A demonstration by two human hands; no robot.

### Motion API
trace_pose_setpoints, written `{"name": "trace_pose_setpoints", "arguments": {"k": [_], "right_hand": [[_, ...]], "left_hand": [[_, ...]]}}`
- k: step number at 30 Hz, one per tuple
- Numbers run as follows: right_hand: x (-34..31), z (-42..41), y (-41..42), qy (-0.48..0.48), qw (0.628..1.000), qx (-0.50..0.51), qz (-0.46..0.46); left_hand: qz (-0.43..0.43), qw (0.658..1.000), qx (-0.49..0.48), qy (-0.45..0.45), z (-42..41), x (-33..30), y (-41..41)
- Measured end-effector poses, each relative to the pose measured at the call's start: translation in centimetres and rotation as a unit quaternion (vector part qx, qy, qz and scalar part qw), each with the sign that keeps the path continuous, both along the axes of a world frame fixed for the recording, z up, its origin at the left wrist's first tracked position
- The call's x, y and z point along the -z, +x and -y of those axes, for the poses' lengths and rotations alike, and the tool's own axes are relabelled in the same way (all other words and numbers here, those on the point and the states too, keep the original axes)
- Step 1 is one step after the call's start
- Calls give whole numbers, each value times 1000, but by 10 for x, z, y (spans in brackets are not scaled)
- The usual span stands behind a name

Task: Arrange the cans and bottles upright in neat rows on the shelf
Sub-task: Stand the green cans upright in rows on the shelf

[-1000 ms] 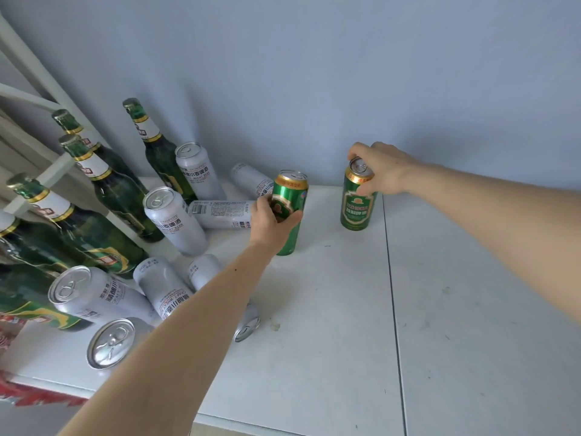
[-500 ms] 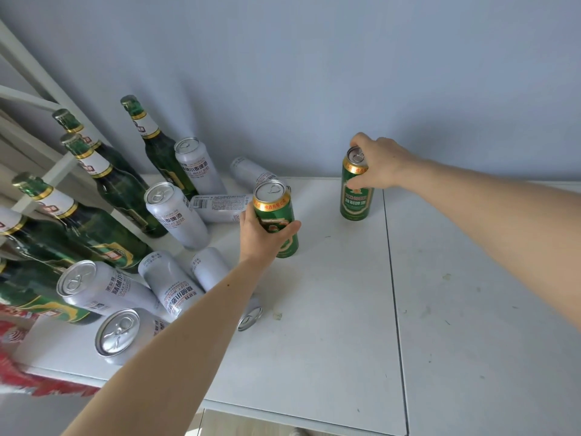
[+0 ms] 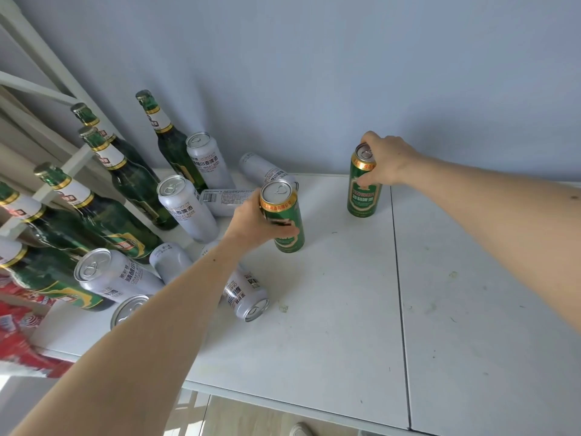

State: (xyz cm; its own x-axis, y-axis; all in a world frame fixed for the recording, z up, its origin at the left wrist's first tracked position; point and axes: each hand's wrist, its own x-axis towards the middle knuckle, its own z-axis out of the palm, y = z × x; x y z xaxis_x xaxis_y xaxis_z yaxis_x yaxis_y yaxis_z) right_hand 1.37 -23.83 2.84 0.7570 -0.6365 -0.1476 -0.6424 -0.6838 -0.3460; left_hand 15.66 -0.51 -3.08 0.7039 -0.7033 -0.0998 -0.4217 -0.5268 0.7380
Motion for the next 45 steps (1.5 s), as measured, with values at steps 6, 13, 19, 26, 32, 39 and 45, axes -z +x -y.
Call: {"name": "trace_pose_setpoints", "arguments": {"k": [6,13,19,26,32,39,45], "right_hand": [[0,-2,-5,15,1000,11,9],[-5,0,-34,22,999,34,22],[-13,2,-73,15,997,65,32],[-19,0,-135,2,994,110,23],[-22,-5,-204,-1,989,147,12],[-35,-3,-306,-11,985,173,-1],[-45,9,-410,-10,985,169,-2]], "left_hand": [[-9,1000,16,4,4,-8,9],[42,999,-4,6,9,-10,0],[40,999,-10,-33,28,-7,-28],[11,997,54,-51,67,0,-83],[1,991,129,-38,97,3,-134],[0,982,184,-35,136,-7,-217],[-5,977,212,-36,171,-12,-320]]}}
